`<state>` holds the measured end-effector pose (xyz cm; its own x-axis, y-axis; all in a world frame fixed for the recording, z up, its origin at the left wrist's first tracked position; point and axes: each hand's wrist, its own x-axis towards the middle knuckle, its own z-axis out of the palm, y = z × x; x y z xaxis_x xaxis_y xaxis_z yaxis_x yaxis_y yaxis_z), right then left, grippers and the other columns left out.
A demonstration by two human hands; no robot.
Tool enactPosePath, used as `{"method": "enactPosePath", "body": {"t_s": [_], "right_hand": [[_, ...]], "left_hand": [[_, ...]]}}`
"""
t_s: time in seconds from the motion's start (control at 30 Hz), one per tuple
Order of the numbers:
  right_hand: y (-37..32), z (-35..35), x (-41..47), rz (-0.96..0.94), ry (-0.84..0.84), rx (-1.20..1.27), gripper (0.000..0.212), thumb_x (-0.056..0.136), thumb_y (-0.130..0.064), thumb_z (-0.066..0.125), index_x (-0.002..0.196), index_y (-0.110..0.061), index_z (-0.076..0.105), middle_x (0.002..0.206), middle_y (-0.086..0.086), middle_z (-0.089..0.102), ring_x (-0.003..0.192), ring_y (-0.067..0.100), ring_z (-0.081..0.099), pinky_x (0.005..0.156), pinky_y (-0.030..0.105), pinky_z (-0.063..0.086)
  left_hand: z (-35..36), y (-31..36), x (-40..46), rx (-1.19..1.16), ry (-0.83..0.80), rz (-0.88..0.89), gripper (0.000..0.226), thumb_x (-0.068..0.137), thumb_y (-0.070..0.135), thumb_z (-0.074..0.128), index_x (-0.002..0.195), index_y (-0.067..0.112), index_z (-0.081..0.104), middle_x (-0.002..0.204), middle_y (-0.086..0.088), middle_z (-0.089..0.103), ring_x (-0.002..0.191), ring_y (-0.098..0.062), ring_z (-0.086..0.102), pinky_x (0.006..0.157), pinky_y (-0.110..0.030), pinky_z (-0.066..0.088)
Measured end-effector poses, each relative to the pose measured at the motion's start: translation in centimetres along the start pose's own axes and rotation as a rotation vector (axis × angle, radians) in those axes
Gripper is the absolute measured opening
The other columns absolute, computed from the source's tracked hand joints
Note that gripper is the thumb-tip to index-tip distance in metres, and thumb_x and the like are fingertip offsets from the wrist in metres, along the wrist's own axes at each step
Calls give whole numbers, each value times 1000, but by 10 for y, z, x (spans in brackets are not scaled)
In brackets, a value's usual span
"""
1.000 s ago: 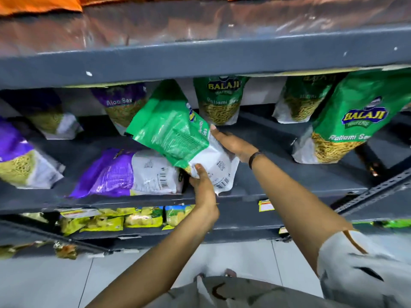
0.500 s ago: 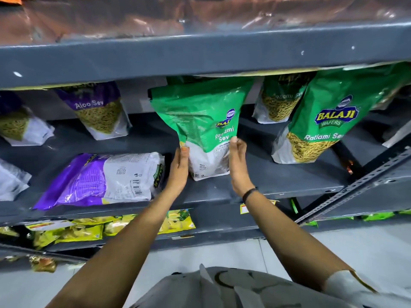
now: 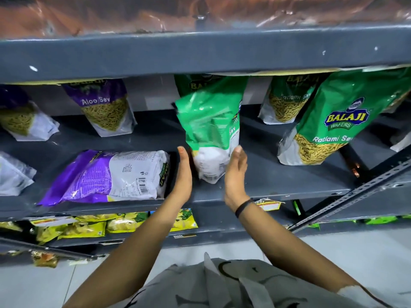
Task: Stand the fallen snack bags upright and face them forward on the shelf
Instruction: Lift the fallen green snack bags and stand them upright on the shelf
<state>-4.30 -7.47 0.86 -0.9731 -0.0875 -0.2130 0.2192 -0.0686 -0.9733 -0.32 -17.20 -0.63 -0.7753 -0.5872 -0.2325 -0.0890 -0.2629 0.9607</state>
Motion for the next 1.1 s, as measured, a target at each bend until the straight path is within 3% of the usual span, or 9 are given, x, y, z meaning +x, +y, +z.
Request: {"method": "enactPosePath", "body": {"t_s": [0.07,0.17,0.33,0.6,0.7,0.8,0.9,1.03,1.1], "right_hand": [[-7,-2,16,49,-65,17,54,99,-45,30,144,-15,36,152,8,38,141,21,35,120,39,26],[-17,-9,32,105,-147,28,58,98,-49,29,143,-14,39,151,6,43,137,18,42,112,27,32],[-12,-15,1,57,-12,84,53,99,-45,30,143,-17,35,150,3,40,132,13,40,115,30,30],[-2,-17,-34,145,-148,95,55,98,-51,25,144,-22,36,150,-1,40,137,15,40,119,41,29],[-6,-21,-19,107,-173,123,50,101,-45,25,140,-19,42,141,-9,51,123,0,51,107,19,38],[-13,-23,7,87,-179,100,52,101,-45,25,135,-15,49,128,-15,58,95,-11,59,74,0,46],[-25,-22,37,112,-178,39,59,99,-51,23,131,-14,55,133,5,60,100,9,60,78,13,50],[-36,-23,54,83,-244,39,59,99,-51,19,130,-17,56,135,9,59,110,16,57,98,30,44],[-36,-22,52,63,-181,90,56,99,-49,23,133,-15,51,136,8,57,113,17,56,98,31,44]], "left_hand": [[1,-10,-20,4,1,74,76,76,73,14,132,33,45,144,10,43,133,-6,39,115,-29,25],[5,-19,-31,8,16,127,58,90,57,7,119,34,52,132,7,53,117,-5,52,97,-20,35],[4,10,16,-79,112,39,71,92,59,12,140,14,39,148,-7,42,136,-18,39,118,-39,24],[25,35,40,-107,-220,-89,87,82,73,2,137,20,44,143,-9,48,131,-22,46,117,-41,27],[25,25,28,-117,-145,-54,76,85,70,3,122,29,54,136,4,53,124,-12,49,111,-30,31],[29,16,10,-109,33,-48,73,85,70,10,132,28,47,142,11,46,130,-8,42,111,-25,26],[37,6,-13,-159,181,-50,72,88,67,16,140,23,39,147,3,44,134,-13,41,117,-37,27],[37,10,-38,-162,202,-6,59,92,61,10,112,35,59,126,9,59,122,-10,50,115,-41,28],[33,15,-43,-156,231,6,59,94,56,11,117,28,57,134,3,55,127,-12,46,116,-43,25]]}}
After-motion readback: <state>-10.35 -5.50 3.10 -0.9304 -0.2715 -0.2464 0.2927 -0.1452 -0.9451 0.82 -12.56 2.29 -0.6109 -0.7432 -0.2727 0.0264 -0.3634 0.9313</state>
